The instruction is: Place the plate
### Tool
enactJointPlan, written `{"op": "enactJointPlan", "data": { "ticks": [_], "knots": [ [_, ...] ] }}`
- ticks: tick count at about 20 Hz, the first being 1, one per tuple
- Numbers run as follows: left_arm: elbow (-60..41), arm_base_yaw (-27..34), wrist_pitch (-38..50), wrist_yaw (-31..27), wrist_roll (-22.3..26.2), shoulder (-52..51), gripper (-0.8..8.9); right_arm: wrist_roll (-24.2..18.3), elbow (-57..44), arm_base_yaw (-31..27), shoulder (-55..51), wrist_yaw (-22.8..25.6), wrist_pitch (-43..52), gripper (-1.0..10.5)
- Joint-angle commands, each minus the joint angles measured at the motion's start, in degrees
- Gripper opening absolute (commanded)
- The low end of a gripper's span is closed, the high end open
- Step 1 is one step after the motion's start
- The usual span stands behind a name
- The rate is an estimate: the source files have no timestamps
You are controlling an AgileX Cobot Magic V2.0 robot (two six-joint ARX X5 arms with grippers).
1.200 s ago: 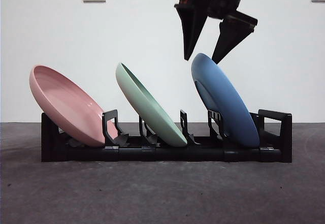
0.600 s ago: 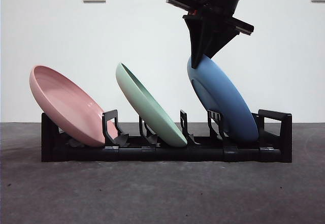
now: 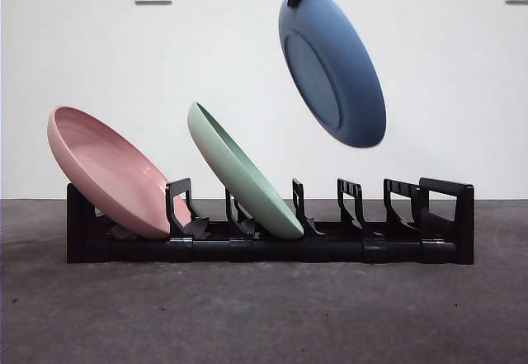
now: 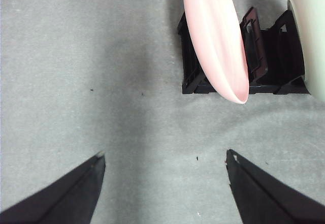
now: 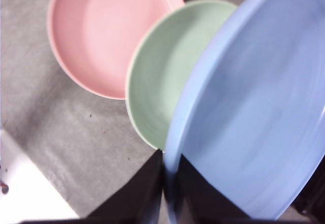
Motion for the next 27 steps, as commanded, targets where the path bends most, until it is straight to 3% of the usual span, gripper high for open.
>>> {"op": "enactJointPlan", "data": {
  "ticks": [1, 5, 11, 16, 18, 21, 24, 27],
  "knots": [
    [1.3, 0.0, 0.5, 0.3, 0.1, 0.3, 3.76, -3.3, 1.6, 2.2, -2.3, 0.0, 0.0, 0.2],
    [1.3, 0.0, 0.5, 0.3, 0.1, 0.3, 3.76, -3.9, -3.6, 7.3, -11.3, 4.1, 7.1, 0.2],
    [1.3, 0.0, 0.5, 0.3, 0.1, 0.3, 3.76, -4.0, -32.8, 16.5, -33.8, 14.4, 32.4, 0.2],
    [1.3, 0.0, 0.5, 0.3, 0.1, 0.3, 3.76, -4.5, -53.0, 26.7, -49.0, 26.6, 42.6, 0.2],
    [1.3, 0.0, 0.5, 0.3, 0.1, 0.3, 3.76, -4.3, -58.4, 30.9, -52.4, 31.3, 42.5, 0.2],
    [1.3, 0.0, 0.1, 0.3, 0.1, 0.3, 3.76, 0.8, -62.6, 37.1, -53.1, 37.7, 35.4, 0.2],
    [1.3, 0.0, 0.1, 0.3, 0.1, 0.3, 3.76, 4.8, -62.9, 42.4, -49.2, 38.3, 29.0, 0.2],
    [1.3, 0.0, 0.1, 0.3, 0.1, 0.3, 3.76, 4.9, -62.9, 47.4, -43.9, 38.3, 27.4, 0.2]
  ]
}}
